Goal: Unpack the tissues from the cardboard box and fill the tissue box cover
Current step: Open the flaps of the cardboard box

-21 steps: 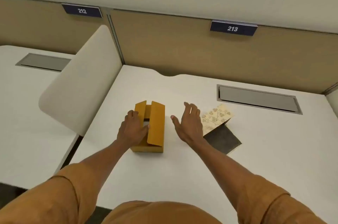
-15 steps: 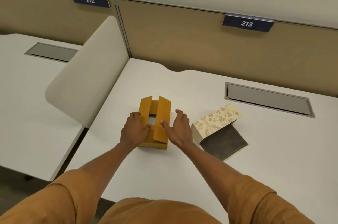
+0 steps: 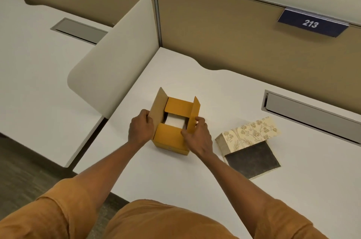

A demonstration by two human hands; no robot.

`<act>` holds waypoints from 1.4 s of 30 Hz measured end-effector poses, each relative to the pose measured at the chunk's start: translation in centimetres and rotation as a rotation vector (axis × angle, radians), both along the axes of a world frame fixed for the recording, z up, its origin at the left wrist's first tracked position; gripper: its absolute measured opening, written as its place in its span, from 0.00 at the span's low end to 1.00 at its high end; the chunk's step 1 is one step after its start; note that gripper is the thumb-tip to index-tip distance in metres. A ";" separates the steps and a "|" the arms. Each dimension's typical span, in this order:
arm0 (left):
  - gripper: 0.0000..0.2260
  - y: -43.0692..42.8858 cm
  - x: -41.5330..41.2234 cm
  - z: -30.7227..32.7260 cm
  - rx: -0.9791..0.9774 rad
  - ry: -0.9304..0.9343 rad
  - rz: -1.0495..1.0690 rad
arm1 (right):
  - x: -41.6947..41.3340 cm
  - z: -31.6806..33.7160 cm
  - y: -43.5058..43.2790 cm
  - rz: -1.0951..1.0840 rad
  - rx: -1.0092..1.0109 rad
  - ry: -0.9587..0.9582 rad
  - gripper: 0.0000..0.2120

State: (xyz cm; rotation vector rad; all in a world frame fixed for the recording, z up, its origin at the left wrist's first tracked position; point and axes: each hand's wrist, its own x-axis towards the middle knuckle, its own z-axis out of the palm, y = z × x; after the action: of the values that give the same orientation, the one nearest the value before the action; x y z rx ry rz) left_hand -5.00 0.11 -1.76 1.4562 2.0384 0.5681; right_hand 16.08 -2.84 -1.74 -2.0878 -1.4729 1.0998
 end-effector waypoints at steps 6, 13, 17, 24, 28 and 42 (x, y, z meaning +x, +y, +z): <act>0.22 0.4 -1.4 -1.2 -0.071 0.098 0.048 | 3.8 -0.2 -0.4 -0.049 -0.022 0.095 0.26; 0.11 0.3 -1.3 -2.6 -0.018 0.447 -0.206 | 5.0 -1.7 -1.0 -0.117 -0.115 -0.019 0.35; 0.21 0.7 0.1 -2.5 -0.084 0.396 -0.143 | 4.9 -2.3 -1.0 -0.054 -0.159 -0.201 0.32; 0.29 1.2 2.7 -2.3 -0.218 0.374 -0.048 | 4.9 -2.3 -1.4 0.192 -0.134 -0.555 0.23; 0.25 1.4 3.7 -1.5 -0.273 0.243 0.019 | 4.7 -1.2 -1.1 0.352 -0.054 -0.732 0.17; 0.41 -0.1 1.4 -0.9 -0.520 0.301 -0.270 | 2.8 -0.8 5.7 0.615 0.125 -0.537 0.13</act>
State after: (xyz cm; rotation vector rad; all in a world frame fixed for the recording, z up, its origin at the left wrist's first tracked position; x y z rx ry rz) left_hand -3.65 0.05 -2.66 1.5096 1.9535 -0.2923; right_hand 18.92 2.84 -2.55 -1.9747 -2.4824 0.5998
